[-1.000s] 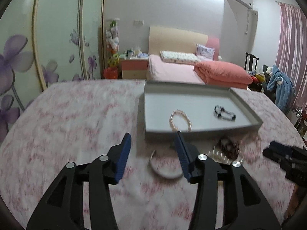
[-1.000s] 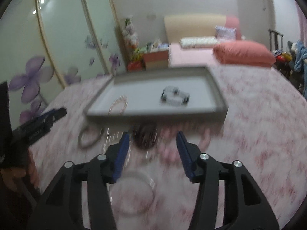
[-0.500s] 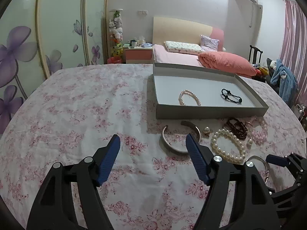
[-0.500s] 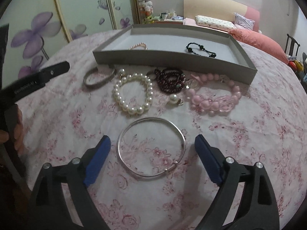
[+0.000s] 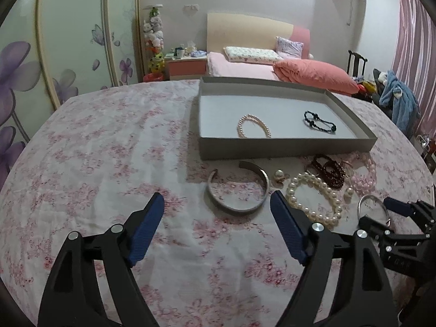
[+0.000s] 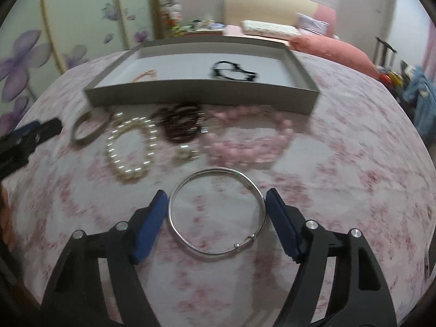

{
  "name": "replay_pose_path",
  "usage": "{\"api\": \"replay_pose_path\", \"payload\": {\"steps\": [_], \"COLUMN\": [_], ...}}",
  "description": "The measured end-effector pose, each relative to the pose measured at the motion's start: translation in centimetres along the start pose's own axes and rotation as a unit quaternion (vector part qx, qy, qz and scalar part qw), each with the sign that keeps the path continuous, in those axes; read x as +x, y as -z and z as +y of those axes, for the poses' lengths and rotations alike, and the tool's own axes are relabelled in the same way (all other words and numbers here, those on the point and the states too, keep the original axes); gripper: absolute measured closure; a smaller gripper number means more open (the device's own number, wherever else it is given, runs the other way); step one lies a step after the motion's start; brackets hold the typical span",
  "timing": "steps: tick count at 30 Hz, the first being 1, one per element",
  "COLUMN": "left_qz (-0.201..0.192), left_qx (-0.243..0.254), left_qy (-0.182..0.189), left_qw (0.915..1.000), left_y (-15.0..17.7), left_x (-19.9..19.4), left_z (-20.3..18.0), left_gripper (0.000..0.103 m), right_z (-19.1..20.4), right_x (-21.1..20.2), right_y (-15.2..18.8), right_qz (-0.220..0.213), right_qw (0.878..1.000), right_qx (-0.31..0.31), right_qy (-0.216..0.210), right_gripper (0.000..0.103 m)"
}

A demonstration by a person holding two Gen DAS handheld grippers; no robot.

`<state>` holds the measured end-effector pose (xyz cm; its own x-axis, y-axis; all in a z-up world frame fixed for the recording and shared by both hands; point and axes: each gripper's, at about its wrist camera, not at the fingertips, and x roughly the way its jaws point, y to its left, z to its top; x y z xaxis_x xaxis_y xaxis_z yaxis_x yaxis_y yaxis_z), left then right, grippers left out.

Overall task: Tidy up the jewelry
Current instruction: 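Move the left tool to the silver cuff bangle while the right tool moves to the thin silver bangle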

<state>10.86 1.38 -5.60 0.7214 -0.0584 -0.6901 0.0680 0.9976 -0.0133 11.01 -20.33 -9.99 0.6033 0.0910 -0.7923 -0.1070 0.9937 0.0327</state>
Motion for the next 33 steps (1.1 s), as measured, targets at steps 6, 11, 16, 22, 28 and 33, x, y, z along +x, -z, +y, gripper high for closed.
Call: {"api": "replay_pose_path", "payload": {"steps": [6,11,16,22,28,33], "left_qz": [0.044,0.070,0.073,0.070,0.077,0.080], "left_qx": [0.011,0.005,0.003,0.020,0.047,0.041], "left_qy": [-0.003,-0.017,-0.027,-0.014,0.012,0.018], "left_qw": [0.9990,0.9974,0.9970,0.9972,0.9958,0.9958], "left_y": [-0.5,-0.9,-1.6,-1.2,0.4,0.7], "left_x": [2.9,4.9,5.7,5.1,3.3,3.1], "left_z": [-1.9,-2.4,-2.1,-1.7,-1.4,-1.2], "left_gripper": [0.022,0.022,0.029,0.036,0.036,0.028], "right_z": [-0.2,-0.2,-0.1,0.1,0.2,0.1], "right_x": [0.1,0.1,0.2,0.2,0.3,0.4], "right_y": [0.1,0.0,-0.1,-0.3,-0.5,-0.3], "right_qz": [-0.002,-0.002,0.001,0.002,0.007,0.014], "right_qw": [1.000,1.000,1.000,1.000,1.000,1.000], "right_qx": [-0.002,-0.002,0.001,0.002,0.002,-0.003], "right_qy": [0.000,-0.001,0.002,0.003,0.003,-0.002], "right_gripper": [0.031,0.030,0.030,0.030,0.030,0.023]}}
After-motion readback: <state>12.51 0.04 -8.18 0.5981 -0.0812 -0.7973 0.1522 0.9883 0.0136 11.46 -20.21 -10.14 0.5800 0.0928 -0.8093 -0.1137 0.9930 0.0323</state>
